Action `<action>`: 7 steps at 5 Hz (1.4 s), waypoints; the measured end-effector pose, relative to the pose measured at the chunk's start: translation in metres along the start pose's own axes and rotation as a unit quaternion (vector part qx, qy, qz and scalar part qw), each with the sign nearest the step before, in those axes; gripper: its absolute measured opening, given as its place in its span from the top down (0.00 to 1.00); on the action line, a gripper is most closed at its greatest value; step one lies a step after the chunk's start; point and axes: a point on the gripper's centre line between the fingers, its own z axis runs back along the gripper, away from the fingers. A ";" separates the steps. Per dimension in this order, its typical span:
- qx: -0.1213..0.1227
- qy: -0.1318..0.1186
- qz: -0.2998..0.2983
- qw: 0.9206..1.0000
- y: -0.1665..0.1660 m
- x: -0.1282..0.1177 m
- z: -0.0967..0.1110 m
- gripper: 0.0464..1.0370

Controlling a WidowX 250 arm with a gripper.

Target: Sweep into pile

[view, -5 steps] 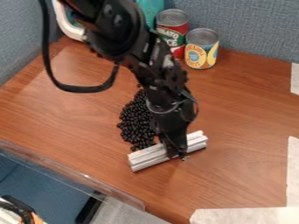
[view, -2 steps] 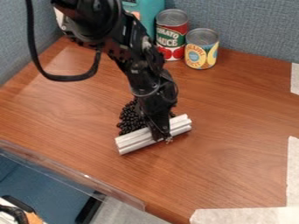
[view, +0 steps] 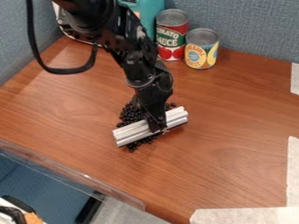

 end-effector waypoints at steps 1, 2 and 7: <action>0.012 -0.012 0.007 1.000 -0.007 0.016 0.018 0.71; 0.026 -0.019 0.023 0.999 -0.021 0.042 0.036 0.71; 0.003 0.041 0.206 0.978 -0.072 0.076 -0.025 0.36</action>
